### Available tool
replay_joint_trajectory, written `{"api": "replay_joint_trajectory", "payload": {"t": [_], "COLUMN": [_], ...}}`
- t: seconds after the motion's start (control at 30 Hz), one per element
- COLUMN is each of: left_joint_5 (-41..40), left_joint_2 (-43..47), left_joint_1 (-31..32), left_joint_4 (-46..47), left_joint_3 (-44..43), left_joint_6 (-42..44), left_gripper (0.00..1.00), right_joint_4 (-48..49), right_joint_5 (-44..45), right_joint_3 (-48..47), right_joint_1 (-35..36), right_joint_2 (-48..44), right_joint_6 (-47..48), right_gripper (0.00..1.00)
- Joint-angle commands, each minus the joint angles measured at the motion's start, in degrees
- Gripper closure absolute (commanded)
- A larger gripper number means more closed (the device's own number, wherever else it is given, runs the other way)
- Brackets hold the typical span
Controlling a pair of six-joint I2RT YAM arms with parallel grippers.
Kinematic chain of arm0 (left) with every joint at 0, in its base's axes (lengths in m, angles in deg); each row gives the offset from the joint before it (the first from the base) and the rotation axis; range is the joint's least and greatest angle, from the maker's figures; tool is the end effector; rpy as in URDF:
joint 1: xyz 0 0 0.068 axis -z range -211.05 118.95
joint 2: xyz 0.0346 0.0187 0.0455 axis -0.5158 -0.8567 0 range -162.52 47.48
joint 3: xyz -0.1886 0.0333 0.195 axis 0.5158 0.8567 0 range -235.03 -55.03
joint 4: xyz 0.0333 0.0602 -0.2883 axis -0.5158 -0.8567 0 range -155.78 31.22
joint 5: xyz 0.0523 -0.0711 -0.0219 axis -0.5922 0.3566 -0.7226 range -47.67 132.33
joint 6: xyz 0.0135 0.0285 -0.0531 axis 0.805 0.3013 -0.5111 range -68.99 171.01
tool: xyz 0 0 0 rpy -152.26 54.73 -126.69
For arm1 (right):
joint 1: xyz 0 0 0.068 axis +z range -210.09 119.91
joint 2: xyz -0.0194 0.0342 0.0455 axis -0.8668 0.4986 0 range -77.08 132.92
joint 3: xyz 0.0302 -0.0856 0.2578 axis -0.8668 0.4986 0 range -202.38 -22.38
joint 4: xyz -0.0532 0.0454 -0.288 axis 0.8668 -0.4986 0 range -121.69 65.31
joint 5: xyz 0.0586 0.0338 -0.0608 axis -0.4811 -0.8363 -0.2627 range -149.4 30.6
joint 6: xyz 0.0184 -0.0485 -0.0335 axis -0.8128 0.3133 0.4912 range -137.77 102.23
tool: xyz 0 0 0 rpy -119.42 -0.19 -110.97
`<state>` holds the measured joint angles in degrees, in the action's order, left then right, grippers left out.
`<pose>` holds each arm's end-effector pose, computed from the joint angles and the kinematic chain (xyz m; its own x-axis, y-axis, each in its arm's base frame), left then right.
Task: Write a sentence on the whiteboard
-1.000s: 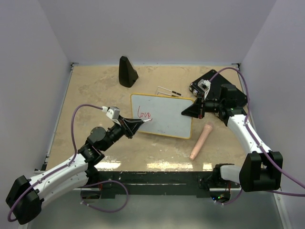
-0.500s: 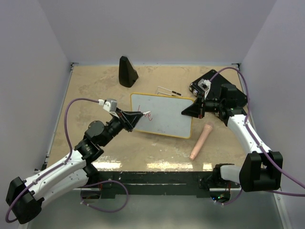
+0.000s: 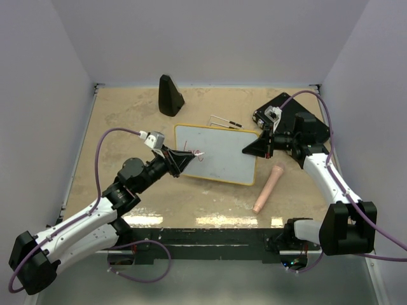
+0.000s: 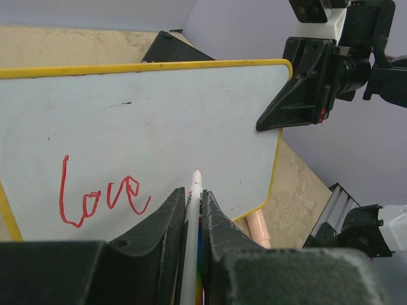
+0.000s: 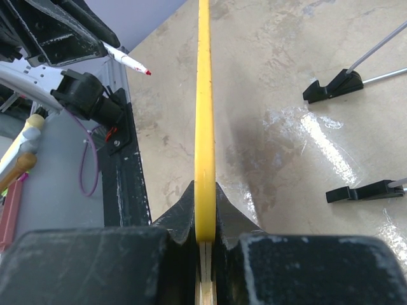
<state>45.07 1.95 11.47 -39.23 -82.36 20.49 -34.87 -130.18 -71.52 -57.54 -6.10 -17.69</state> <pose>0.1767 -0.1652 0.2740 -0.3458 -0.3711 -0.8618 0.6207 0.5983 -0.5067 0.2914 0.0568 0.2669 -0.5285 -0.0240 -0.8486 -0.8152 0.2932 0.4994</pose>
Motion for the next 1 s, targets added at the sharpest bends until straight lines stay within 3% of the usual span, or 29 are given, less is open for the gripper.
{"api": "replay_joint_trajectory", "payload": {"t": [0.0,0.97], "left_joint_5": [1.74,1.47], "left_joint_2": [0.36,0.80], "left_joint_1": [0.63,0.81], "left_joint_4": [2.07,5.85], "left_joint_3": [-0.62,2.63], "left_joint_6": [1.87,1.96], "left_gripper": [1.00,1.00], "right_joint_4": [4.11,4.81], "right_joint_5": [-4.80,-4.71], "right_joint_3": [-0.51,-0.25], "right_joint_1": [-0.17,-0.26], "right_joint_2": [-1.46,-1.90], "right_joint_6": [-1.48,-2.10], "right_gripper": [1.00,1.00]}}
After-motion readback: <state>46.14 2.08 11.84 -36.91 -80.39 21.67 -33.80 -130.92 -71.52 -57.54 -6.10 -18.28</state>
